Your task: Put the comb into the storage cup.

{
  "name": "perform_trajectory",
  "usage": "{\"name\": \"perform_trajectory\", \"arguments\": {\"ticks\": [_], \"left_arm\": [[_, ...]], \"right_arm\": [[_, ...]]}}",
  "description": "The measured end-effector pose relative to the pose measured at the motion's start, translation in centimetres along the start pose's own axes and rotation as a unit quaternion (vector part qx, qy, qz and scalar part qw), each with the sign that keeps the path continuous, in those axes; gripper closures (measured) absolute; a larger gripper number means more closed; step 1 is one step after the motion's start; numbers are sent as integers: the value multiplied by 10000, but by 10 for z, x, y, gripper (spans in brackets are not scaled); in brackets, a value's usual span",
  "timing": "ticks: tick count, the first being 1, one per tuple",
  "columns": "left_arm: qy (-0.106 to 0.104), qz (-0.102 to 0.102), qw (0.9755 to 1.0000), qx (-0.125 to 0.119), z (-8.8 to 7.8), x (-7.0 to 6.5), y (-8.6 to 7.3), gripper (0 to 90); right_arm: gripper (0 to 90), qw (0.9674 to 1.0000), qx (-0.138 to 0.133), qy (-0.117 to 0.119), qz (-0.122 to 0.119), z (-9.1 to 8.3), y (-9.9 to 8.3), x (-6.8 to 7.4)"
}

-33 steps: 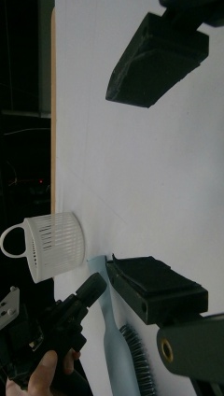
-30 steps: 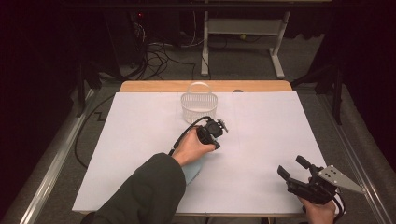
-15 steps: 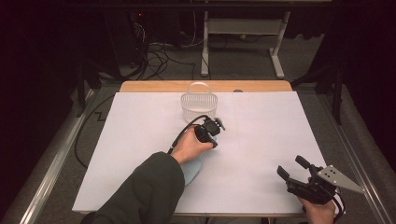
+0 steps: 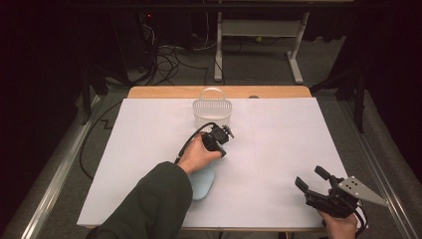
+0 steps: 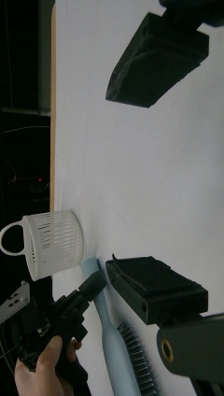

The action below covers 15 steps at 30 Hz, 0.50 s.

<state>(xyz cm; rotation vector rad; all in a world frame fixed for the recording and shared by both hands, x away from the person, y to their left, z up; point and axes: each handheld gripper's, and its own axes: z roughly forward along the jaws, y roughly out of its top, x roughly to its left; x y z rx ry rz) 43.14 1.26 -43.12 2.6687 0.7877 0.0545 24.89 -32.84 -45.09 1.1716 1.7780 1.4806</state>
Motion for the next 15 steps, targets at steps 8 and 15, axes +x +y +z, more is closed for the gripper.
{"name": "perform_trajectory", "arguments": {"ticks": [8,15], "left_arm": [[44,-113,9999,3,-1,6,-7,900],[82,-197,9998,-13,-3,12,-11,900]], "right_arm": [[172,10000,0,3,-4,0,0,0],[171,10000,3,-3,-4,0,0,0]]}}
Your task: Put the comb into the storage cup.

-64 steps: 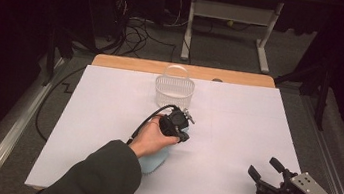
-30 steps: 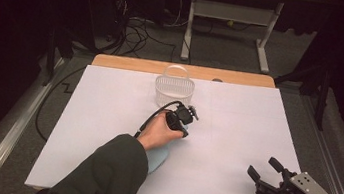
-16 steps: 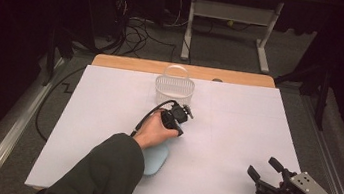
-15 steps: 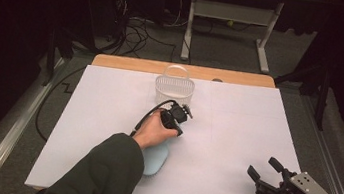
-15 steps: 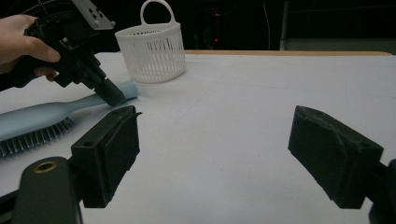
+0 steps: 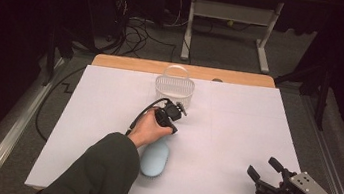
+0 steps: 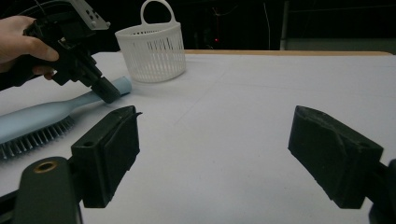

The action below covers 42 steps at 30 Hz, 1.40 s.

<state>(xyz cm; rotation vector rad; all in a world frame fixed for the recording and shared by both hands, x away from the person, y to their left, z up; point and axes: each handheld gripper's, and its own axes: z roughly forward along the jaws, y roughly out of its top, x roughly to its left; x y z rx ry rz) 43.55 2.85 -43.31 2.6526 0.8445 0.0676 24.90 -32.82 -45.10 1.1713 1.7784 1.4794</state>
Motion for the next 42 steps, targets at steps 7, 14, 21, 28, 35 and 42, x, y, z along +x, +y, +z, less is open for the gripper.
{"name": "perform_trajectory", "arguments": {"ticks": [7,14,21,28,35,42], "left_arm": [[46,-48,10000,-19,-1,4,-3,900],[89,-121,9999,-33,-3,9,-7,900],[158,-193,9997,-24,-3,13,-10,900],[170,-305,9994,10,-2,17,-14,900],[215,-319,9993,27,-4,19,-17,900],[258,-419,9988,-10,-5,24,-23,900]], "right_arm": [[171,10000,10,4,-1,0,0,0],[171,10000,11,8,-2,0,0,0],[171,10000,5,6,-7,0,0,0],[171,10000,10,6,-5,0,0,0],[171,10000,12,4,0,0,0,0],[171,10000,13,5,7,0,0,0]]}}
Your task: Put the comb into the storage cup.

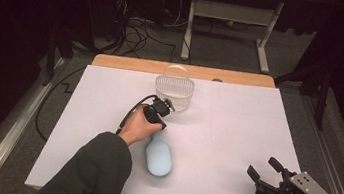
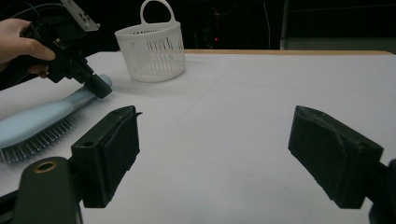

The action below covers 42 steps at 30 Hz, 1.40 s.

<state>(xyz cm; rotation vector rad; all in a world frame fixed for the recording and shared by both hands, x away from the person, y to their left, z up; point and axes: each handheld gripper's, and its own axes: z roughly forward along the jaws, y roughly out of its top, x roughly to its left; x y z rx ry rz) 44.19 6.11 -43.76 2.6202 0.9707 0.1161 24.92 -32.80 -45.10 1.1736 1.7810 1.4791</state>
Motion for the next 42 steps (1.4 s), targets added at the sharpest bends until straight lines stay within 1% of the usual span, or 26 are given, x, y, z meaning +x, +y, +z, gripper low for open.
{"name": "perform_trajectory", "arguments": {"ticks": [7,12,16,20,29,33,42], "left_arm": [[49,-65,10000,10,0,5,-5,900],[86,-138,9999,-28,-4,9,-10,900],[136,-186,9997,6,-7,13,-15,900],[152,-231,9996,-10,-8,17,-19,900],[222,-260,9994,3,-11,21,-28,900],[232,-277,9993,26,-13,22,-33,900],[194,-369,9991,-39,-16,25,-43,900]], "right_arm": [[171,10000,1,4,-3,0,0,0],[171,10000,0,6,-4,0,0,0],[171,10000,3,7,-7,0,0,0],[171,10000,1,8,-7,0,0,0],[171,10000,1,11,-7,1,0,0],[171,10000,1,10,-9,1,0,0],[171,10000,5,15,-15,1,0,0]]}}
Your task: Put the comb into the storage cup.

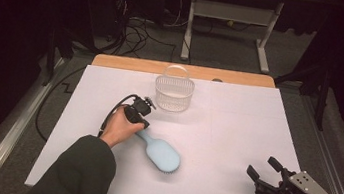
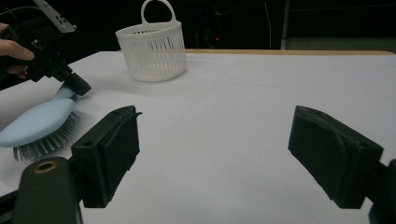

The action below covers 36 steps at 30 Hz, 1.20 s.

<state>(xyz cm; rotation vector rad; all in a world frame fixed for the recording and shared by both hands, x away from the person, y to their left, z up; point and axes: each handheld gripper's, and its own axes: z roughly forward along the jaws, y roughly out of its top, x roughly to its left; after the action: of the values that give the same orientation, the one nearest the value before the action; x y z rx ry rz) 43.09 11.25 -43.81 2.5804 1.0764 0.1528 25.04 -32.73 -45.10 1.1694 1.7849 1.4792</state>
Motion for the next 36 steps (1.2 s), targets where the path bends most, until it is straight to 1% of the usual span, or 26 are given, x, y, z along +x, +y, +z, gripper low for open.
{"name": "perform_trajectory", "arguments": {"ticks": [5,9,13,15,19,21,22,26,36], "left_arm": [[13,-8,10000,5,-1,2,-4,900],[101,-32,9999,16,0,4,-5,900],[112,-42,9999,35,-2,6,-7,900],[103,-83,9999,38,-2,7,-8,900],[104,-95,9999,41,-2,8,-11,900],[130,-69,9999,58,-3,7,-12,900],[127,-72,9999,30,-3,7,-13,900],[105,-86,9999,72,-3,8,-16,900],[15,-131,9999,34,-5,8,-27,900]], "right_arm": [[171,10000,0,3,0,0,0,0],[171,10000,-2,2,-2,0,0,0],[171,10000,10,-8,5,0,0,0],[172,10000,7,-7,2,0,0,0],[171,10000,13,-9,10,1,0,0],[172,10000,6,-5,2,1,0,0],[172,10000,3,3,2,0,0,0],[172,10000,12,5,16,1,0,0],[172,10000,20,1,22,1,0,0]]}}
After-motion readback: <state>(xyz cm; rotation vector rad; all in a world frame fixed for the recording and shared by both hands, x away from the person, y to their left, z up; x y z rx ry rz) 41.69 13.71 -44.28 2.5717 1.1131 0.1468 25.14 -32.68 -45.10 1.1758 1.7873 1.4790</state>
